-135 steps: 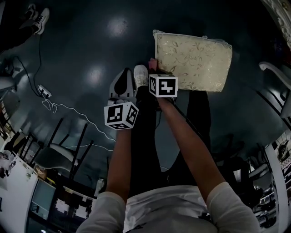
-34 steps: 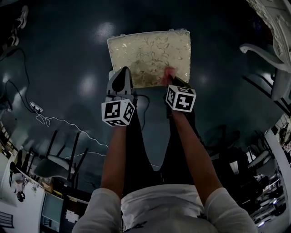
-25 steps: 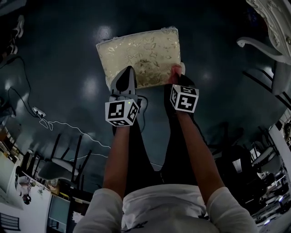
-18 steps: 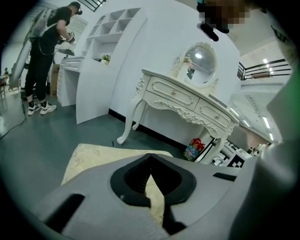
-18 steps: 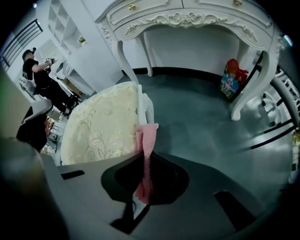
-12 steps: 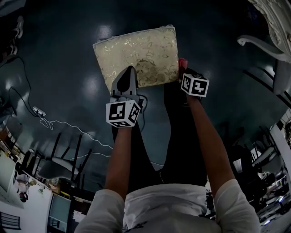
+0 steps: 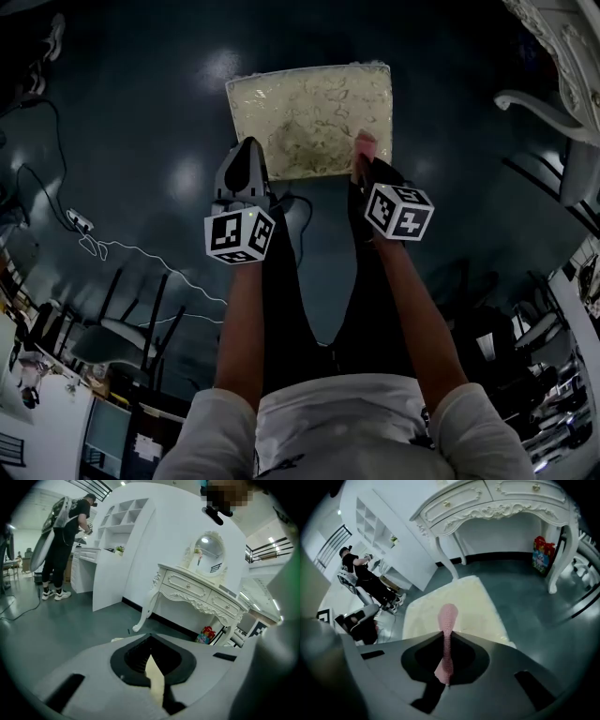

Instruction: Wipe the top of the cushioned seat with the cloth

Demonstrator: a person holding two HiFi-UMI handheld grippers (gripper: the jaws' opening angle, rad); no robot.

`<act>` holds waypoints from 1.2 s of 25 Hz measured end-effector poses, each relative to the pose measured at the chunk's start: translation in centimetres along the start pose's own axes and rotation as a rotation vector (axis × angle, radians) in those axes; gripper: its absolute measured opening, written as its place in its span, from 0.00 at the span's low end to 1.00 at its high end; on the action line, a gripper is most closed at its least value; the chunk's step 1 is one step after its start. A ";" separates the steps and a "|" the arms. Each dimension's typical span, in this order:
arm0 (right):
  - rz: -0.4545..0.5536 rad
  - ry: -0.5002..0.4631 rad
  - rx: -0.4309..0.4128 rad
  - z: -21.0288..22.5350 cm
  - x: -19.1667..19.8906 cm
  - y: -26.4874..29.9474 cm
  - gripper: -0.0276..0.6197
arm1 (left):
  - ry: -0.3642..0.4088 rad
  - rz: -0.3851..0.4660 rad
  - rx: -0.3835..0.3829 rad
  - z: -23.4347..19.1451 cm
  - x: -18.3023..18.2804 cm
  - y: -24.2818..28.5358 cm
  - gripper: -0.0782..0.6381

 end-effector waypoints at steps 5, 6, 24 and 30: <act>-0.113 -0.023 -0.127 -9.9 5.6 6.9 0.08 | -0.015 0.002 -0.059 -6.1 -0.9 -1.7 0.12; -0.138 -0.030 -0.140 -11.5 6.7 8.4 0.08 | -0.016 0.000 -0.066 -7.2 -1.0 -2.0 0.12; -0.321 -0.155 -0.035 -15.4 13.0 16.7 0.08 | 0.013 -0.033 -0.053 -12.7 -0.2 -3.0 0.12; -0.306 -0.199 -0.029 -12.4 12.0 13.7 0.08 | 0.014 -0.039 -0.032 -9.2 0.7 -2.3 0.12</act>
Point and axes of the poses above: the fingertips, and each gripper's own axes: y forward along the fingers, z to its right, x out of its underside, the point moved 3 cm from there along -y, backward along the fingers, and after that the axes turned 13 degrees about -x, right-handed, at the moved point
